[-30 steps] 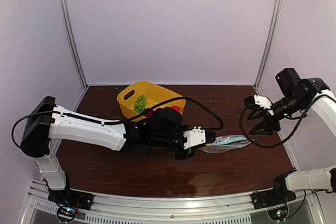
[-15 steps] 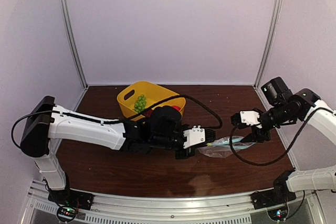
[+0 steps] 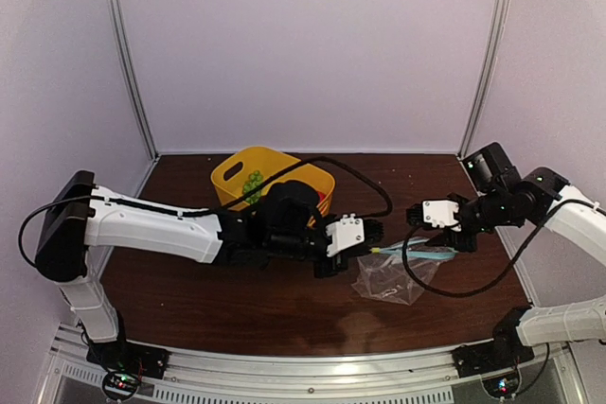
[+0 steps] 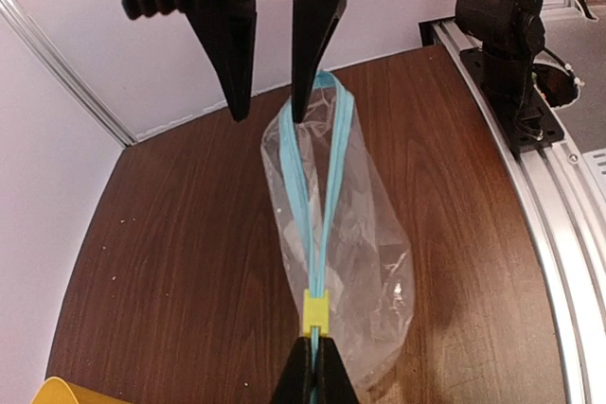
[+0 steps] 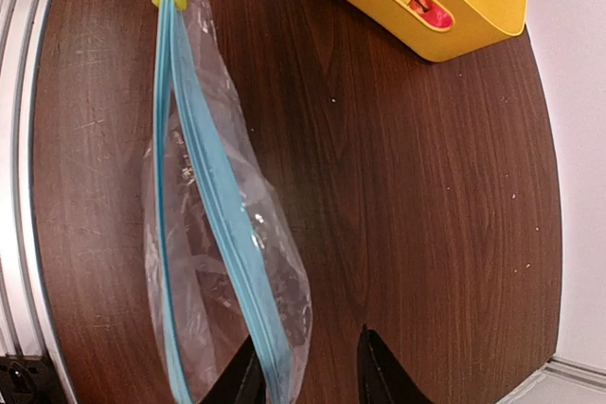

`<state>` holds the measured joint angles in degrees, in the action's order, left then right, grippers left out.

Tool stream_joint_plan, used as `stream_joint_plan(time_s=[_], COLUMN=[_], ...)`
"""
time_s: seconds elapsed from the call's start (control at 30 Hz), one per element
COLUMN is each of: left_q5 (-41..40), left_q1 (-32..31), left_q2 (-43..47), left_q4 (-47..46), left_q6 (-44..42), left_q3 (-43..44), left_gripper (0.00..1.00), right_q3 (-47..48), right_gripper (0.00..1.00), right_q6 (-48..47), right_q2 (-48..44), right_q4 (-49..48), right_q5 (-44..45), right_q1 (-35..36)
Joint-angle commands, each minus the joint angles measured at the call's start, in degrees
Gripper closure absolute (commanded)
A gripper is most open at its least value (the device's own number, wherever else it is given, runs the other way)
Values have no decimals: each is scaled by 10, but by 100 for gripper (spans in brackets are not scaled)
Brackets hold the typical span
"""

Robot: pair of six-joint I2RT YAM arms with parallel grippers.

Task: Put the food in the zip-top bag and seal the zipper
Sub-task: Pass from the left arm to the right, then pick up the fake fruit from the bin.

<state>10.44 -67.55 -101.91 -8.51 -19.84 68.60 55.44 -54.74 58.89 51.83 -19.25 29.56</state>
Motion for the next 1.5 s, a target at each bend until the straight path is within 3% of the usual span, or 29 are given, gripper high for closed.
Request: stream_joint_plan(time_s=[0.0, 0.13, 0.27, 0.3, 0.43, 0.57, 0.7, 0.87, 1.0, 1.2, 1.47], left_q5=[19, 21, -5, -26, -138, -169, -212, -191, -120, -171, -229], left_q1=[8, 14, 18, 19, 43, 120, 167, 205, 235, 281, 335], left_q2=[21, 21, 20, 19, 38, 57, 21, -56, -107, -143, -217], left_q4=[-48, -56, -59, -60, -91, -24, 129, 287, 360, 455, 490], left_q6=[13, 15, 23, 29, 93, 223, 304, 365, 378, 417, 448], left_q3=[-8, -11, -14, -14, -32, 18, 135, 262, 342, 390, 434], left_gripper=[100, 100, 100, 96, 41, 20, 17, 22, 28, 14, 25], right_q3=[-12, -13, 5, 11, 43, 129, 143, 65, 55, 82, 103], right_gripper=[67, 76, 99, 100, 100, 100, 100, 100, 100, 100, 100], right_q6=[19, 29, 60, 69, 97, 139, 200, 239, 313, 366, 376], right_q2=[10, 30, 46, 49, 79, 133, 142, 168, 222, 252, 277], right_q4=[-40, -56, -66, -71, -94, -106, -183, -235, -223, -213, -198], right_q5=[10, 13, 24, 35, 101, 103, 205, 299, 232, 114, 70], right_q1=[15, 25, 24, 23, -30, -147, -170, -72, -49, -49, -49])
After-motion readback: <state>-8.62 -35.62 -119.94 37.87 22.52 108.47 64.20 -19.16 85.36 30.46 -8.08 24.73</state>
